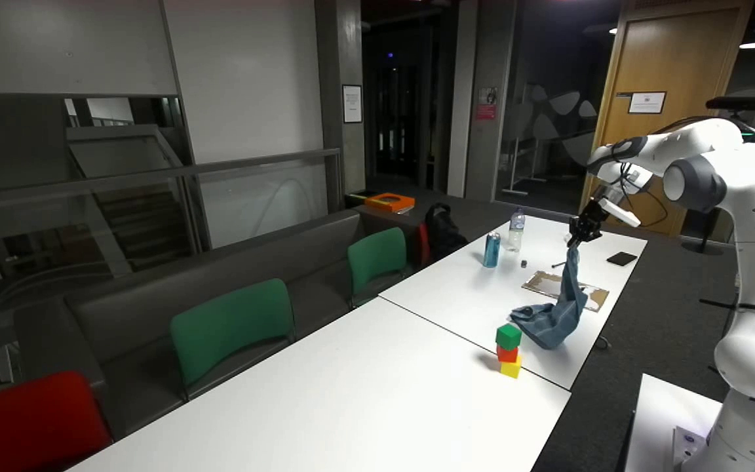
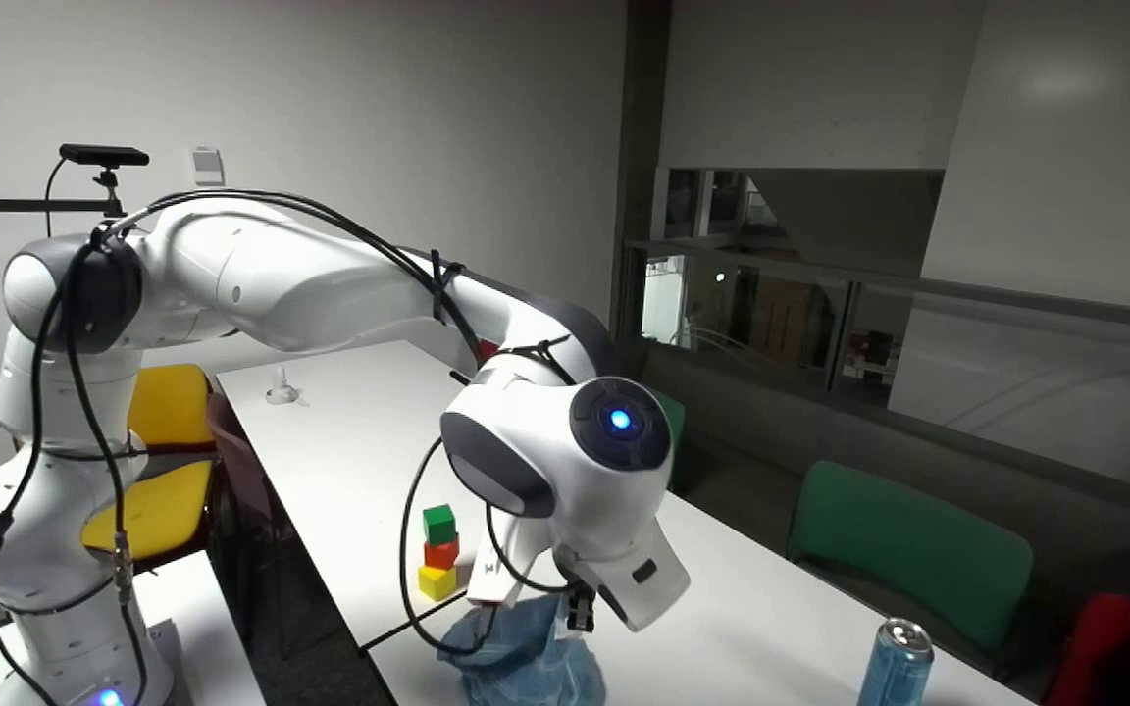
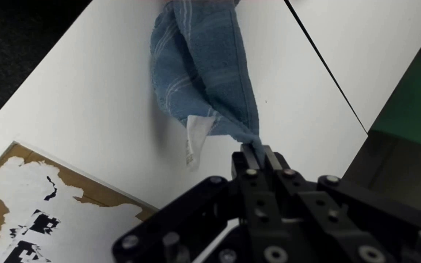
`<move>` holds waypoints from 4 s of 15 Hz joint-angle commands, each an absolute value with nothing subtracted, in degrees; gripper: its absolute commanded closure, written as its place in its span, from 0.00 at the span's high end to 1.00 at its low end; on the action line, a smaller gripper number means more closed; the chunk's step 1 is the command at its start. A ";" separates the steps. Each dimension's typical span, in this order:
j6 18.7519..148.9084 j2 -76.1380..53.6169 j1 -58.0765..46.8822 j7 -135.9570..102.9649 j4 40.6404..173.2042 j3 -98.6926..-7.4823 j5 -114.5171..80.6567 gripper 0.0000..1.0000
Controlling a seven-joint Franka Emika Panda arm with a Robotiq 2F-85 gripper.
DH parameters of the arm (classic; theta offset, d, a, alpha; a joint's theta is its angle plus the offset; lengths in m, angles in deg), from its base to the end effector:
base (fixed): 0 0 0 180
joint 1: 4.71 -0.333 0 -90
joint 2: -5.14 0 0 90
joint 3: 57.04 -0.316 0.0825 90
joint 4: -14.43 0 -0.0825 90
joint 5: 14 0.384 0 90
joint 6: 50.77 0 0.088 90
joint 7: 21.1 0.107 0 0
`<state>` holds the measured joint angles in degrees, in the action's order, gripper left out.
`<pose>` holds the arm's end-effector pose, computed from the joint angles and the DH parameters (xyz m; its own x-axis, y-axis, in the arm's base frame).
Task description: Unfold the cloth on the table
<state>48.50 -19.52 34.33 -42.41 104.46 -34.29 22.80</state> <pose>0.3845 -0.5309 0.4000 0.6557 -0.7508 -0.0797 -0.6866 -0.5490 -0.4766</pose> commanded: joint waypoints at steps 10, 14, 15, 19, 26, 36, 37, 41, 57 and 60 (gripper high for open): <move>43.42 -24.94 48.00 -37.52 92.53 -43.42 32.35 0.02; 44.24 -21.85 49.68 -38.58 94.10 -43.18 34.83 0.02; 44.27 -20.99 50.33 -38.89 94.51 -43.07 35.79 0.02; 44.52 -16.98 53.10 -41.29 96.64 -42.49 39.71 0.02; 44.84 -13.36 55.65 -42.09 97.43 -41.66 42.66 0.02; 45.26 -9.43 57.60 -42.65 100.04 -39.23 45.05 0.02; 45.25 -8.59 58.01 -42.93 100.84 -38.85 45.68 0.02; 45.43 -6.89 57.91 -42.37 102.27 -37.94 45.78 0.02; 44.46 -11.29 54.50 -40.75 101.32 -39.96 42.55 0.02; 45.37 -10.22 50.63 -40.82 102.65 -40.50 39.65 0.02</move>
<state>43.89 -13.32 53.78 -41.65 99.60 -39.93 42.25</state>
